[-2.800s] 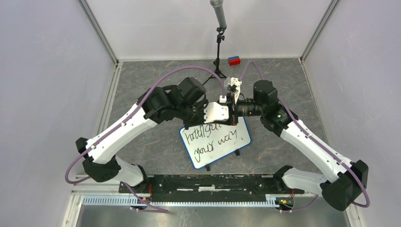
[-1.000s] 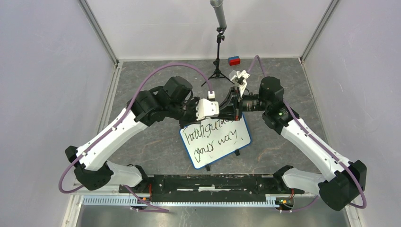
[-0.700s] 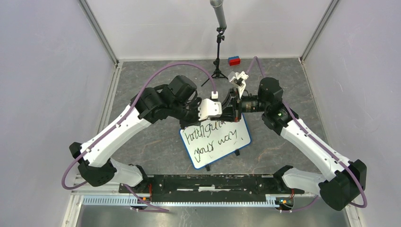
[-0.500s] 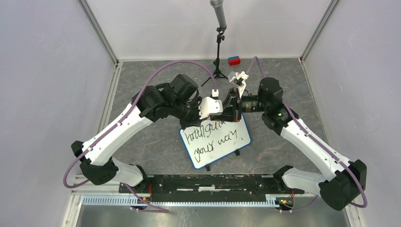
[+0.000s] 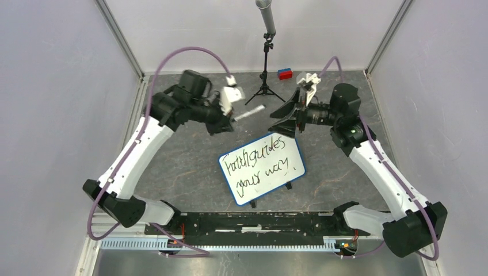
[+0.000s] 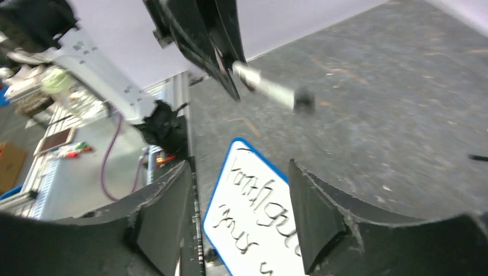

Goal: Write a sentence on the whiteboard
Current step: Place the whiteboard marker at the center of the board.

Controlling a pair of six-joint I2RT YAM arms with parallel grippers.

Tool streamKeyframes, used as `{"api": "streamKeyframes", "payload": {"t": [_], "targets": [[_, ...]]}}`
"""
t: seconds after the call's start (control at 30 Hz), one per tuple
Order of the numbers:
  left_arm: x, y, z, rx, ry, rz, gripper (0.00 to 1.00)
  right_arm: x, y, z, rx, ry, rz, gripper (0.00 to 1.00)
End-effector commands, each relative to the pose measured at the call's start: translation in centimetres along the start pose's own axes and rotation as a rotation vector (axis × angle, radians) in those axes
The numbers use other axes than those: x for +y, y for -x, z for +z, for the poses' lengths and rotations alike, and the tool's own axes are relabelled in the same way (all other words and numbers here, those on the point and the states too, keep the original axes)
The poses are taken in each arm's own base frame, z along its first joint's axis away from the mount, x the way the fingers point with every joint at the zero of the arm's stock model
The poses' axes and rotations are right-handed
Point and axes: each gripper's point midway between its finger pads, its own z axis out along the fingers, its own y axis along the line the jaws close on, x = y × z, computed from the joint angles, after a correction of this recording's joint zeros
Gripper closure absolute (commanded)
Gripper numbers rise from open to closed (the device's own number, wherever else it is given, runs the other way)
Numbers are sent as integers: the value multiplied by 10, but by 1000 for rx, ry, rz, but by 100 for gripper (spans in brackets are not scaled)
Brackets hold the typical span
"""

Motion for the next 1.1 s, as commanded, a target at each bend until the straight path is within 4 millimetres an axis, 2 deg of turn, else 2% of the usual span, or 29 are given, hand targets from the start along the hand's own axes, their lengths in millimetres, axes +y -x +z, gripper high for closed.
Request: {"api": "streamKeyframes", "payload": {"t": [0.0, 0.13, 0.23, 0.33, 0.37, 0.4, 0.43, 0.6, 0.7, 0.87, 1.07], "targets": [[48, -21, -39, -66, 144, -155, 98, -15, 27, -32, -42, -77, -65, 26], [76, -69, -55, -15, 189, -344, 98, -41, 24, -58, -39, -157, -49, 2], [92, -107, -59, 15, 205, -492, 97, -59, 11, -79, -1, -230, -46, 2], [103, -150, -54, 67, 229, -616, 96, -74, -5, -100, 49, -319, -79, 2], [107, -169, -54, 86, 249, -670, 96, -76, -9, -106, 63, -342, -85, 2], [112, -180, -52, 92, 268, -696, 96, -76, -14, -108, 75, -347, -87, 2], [115, -194, -50, 102, 296, -739, 96, -81, -18, -118, 79, -381, -81, 2], [126, -240, -30, 147, 404, -808, 83, -79, -37, -128, 111, -423, -97, 2], [130, -272, -17, 191, 461, -858, 80, -79, -48, -129, 125, -428, -64, 2], [131, -295, 5, 227, 428, -962, 79, -84, -69, -129, 143, -430, 0, 2], [132, -315, 15, 283, 438, -1000, 78, -82, -73, -129, 145, -425, -5, 2]]}}
